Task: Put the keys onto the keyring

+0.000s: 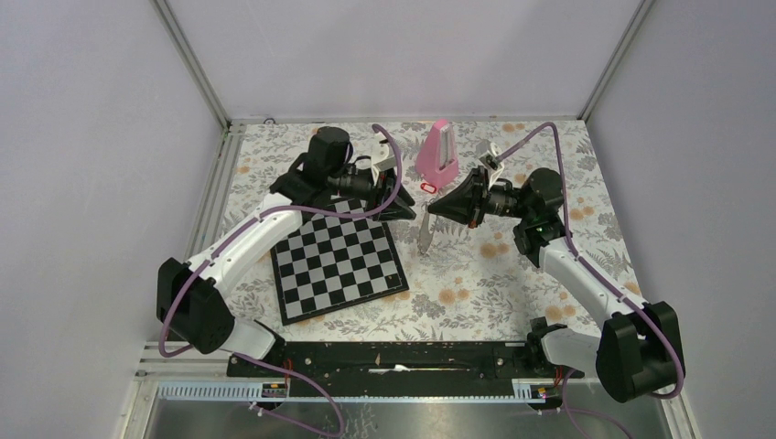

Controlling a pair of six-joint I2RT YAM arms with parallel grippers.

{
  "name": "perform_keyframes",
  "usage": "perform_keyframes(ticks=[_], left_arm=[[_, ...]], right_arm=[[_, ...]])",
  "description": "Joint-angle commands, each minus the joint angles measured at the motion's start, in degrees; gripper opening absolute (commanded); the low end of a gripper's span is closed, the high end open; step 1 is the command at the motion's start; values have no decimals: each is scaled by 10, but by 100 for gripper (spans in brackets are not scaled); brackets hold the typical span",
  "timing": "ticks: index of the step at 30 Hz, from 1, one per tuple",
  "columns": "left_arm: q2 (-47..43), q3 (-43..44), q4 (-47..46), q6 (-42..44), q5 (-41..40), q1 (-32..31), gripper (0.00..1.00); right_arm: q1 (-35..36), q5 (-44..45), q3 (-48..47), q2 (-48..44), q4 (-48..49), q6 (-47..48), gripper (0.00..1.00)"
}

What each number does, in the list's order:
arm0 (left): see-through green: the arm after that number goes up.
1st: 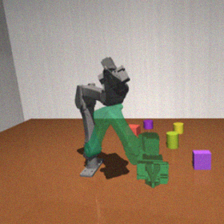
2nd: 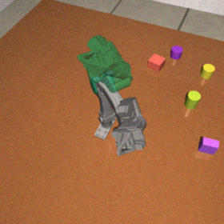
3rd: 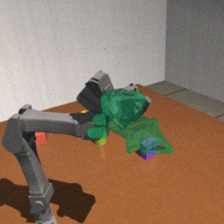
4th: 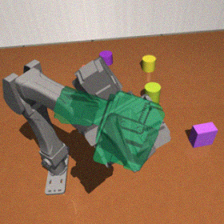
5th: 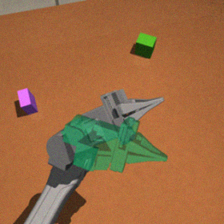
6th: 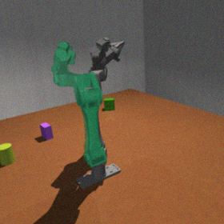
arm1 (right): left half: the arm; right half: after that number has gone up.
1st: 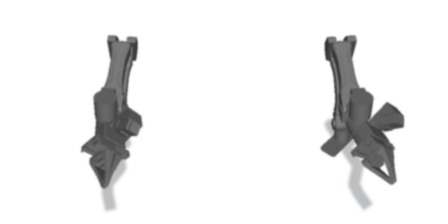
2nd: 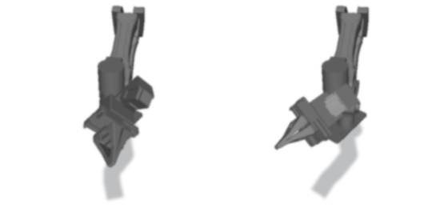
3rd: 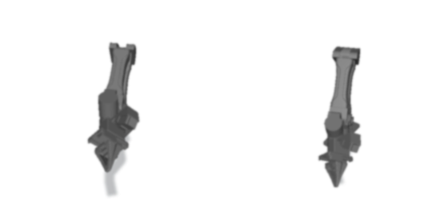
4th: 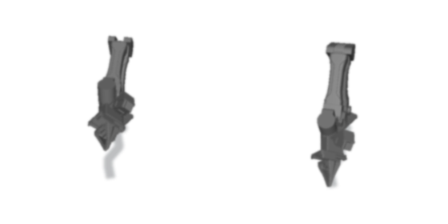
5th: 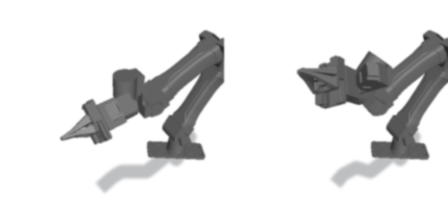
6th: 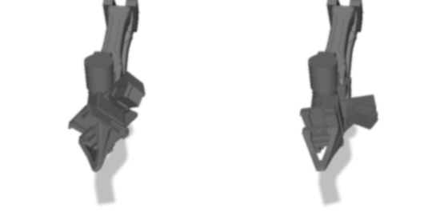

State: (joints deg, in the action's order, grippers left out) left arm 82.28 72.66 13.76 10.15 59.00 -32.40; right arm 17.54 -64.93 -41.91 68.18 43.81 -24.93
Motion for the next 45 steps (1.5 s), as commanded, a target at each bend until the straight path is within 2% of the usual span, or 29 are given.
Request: perform_keyframes(ticks=[1,12,33,35,40,42,45], left_arm=[[-19,-17,-153,-85,53,-3,40],[-4,-24,-208,-132,64,-3,27],[4,-38,-208,-134,64,-13,24],[6,-34,-209,-134,64,-16,22],[15,-26,-208,-137,66,-22,3],[19,-23,-205,-136,66,-24,0],[21,-4,-156,-96,54,-24,0]], right_arm=[[-4,9,4,3,111,-71,0],[-4,11,17,4,137,-85,0],[-5,13,20,-1,138,-79,0],[-5,14,22,1,134,-74,0],[-5,16,25,1,127,-66,0],[-5,16,26,0,126,-64,0],[-5,11,26,-7,104,-43,12]])
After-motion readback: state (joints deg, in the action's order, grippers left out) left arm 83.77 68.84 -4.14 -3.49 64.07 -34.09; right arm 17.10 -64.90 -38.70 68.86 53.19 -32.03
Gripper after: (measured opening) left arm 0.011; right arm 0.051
